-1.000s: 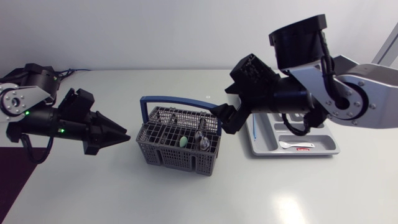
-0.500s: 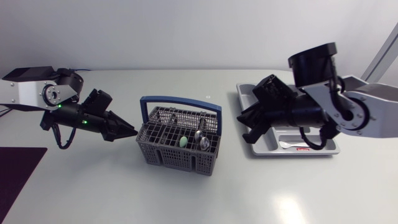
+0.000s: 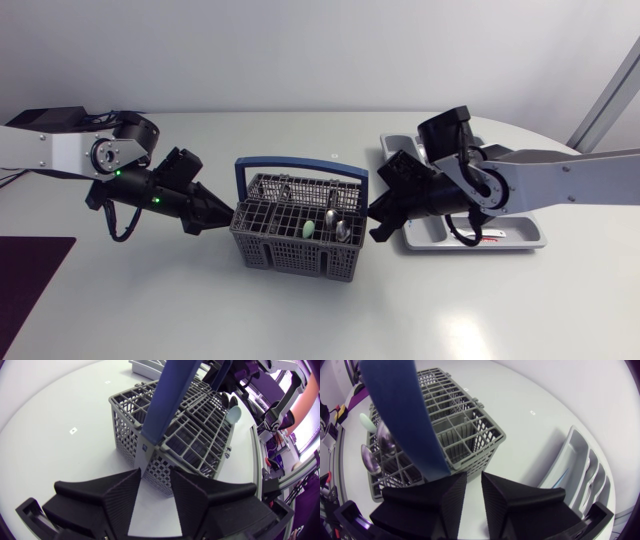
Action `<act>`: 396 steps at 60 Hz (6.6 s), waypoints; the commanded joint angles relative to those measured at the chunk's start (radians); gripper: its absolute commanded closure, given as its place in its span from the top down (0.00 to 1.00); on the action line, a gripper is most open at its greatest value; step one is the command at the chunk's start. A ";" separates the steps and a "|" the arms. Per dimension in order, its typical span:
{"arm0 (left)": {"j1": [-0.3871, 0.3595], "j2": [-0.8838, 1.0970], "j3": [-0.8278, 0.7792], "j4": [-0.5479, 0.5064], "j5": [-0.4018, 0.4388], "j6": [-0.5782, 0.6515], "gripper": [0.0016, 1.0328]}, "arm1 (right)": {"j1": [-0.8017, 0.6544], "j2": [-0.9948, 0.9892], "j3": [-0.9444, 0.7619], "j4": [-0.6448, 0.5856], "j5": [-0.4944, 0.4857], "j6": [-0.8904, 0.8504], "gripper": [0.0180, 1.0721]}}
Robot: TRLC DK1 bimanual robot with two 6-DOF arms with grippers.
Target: Unload the cutlery basket into the drawer organizer.
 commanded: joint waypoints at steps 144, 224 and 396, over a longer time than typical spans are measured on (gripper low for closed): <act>-0.591 -0.290 0.084 -0.126 -0.526 -0.519 0.68 | 0.148 -0.551 -0.238 -0.234 0.188 0.119 0.86; -0.688 -0.142 0.095 -0.121 -0.692 -0.601 0.13 | 0.146 -0.606 -0.315 -0.211 0.196 0.122 0.86; -0.344 -0.311 0.189 -0.064 0.270 -0.514 0.10 | 0.048 -0.658 -0.218 -0.136 -0.201 0.024 0.91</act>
